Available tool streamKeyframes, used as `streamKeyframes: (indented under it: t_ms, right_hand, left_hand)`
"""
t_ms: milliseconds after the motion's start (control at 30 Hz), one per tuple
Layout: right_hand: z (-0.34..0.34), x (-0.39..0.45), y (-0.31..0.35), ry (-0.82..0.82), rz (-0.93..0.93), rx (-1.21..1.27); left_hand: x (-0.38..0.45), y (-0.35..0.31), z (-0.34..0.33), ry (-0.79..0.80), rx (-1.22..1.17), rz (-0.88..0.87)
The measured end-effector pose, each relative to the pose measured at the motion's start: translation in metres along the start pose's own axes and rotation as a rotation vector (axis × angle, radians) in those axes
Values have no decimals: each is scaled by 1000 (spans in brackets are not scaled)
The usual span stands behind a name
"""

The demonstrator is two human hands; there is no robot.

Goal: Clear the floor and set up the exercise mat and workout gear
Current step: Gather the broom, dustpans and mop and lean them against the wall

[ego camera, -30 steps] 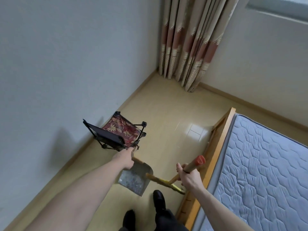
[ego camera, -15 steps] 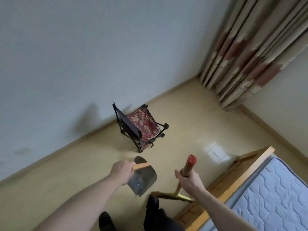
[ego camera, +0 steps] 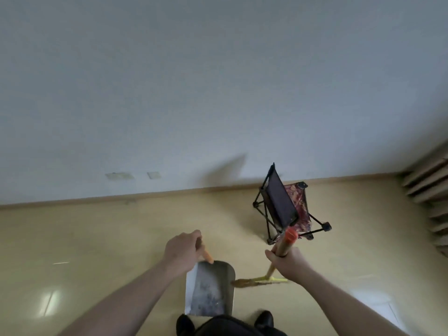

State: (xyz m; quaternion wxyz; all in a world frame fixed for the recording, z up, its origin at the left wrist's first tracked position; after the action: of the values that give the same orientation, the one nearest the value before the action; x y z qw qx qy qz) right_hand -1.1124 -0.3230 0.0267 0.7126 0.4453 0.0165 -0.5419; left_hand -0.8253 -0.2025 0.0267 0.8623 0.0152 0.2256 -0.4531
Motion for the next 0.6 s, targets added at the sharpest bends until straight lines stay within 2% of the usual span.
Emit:
streamKeyframes:
  t_ms: [233, 600]
  right_hand:
    - [-75, 34, 126, 29, 143, -36]
    - [-177, 97, 310, 180, 366, -71]
  left_hand:
    - [-5, 147, 49, -70, -95, 201]
    - [2, 325, 127, -257, -192, 530]
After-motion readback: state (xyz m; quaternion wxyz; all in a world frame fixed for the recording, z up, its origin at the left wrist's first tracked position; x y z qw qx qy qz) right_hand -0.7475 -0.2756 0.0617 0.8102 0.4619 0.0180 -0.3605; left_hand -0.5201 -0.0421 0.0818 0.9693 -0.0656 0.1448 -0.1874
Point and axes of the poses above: each hand's wrist, its own x-axis towards the middle knuckle, its own z-axis out of the back of the hand, y = z × x, the point moved 2 cm from there along x, towards the middle knuckle, and after that the axes turned 12 degrees about z, right-handed, at the moved point
